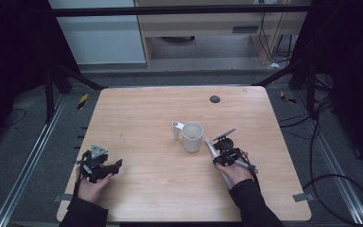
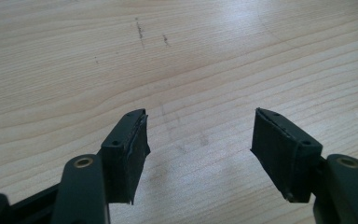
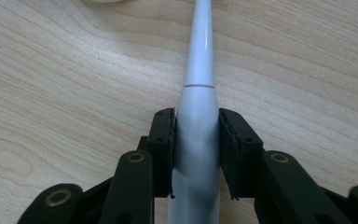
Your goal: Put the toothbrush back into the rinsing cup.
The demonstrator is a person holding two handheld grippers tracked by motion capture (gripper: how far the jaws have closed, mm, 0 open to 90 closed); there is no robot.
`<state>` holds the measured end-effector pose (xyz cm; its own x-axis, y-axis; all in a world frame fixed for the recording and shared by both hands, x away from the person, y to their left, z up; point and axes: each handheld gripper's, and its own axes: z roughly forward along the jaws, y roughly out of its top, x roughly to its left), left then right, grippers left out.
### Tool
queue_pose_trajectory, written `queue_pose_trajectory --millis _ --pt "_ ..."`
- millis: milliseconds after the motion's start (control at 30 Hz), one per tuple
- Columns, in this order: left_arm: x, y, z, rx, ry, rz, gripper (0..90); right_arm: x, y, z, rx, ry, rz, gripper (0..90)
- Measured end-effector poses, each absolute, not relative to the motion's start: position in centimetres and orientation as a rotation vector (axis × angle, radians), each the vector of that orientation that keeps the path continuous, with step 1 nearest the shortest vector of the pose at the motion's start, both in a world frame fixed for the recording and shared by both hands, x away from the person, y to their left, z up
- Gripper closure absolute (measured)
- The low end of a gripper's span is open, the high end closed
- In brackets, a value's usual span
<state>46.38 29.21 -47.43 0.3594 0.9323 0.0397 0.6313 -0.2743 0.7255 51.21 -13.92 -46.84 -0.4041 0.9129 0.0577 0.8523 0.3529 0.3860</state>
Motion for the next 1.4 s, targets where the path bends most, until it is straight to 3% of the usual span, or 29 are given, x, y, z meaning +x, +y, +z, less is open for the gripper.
queue_pose_trajectory --millis 1400 --pt "46.3 29.1 -47.4 2.000 1.348 0.631 35.2 47.3 -18.4 -39.0 1.407 1.898 1.228 67.7"
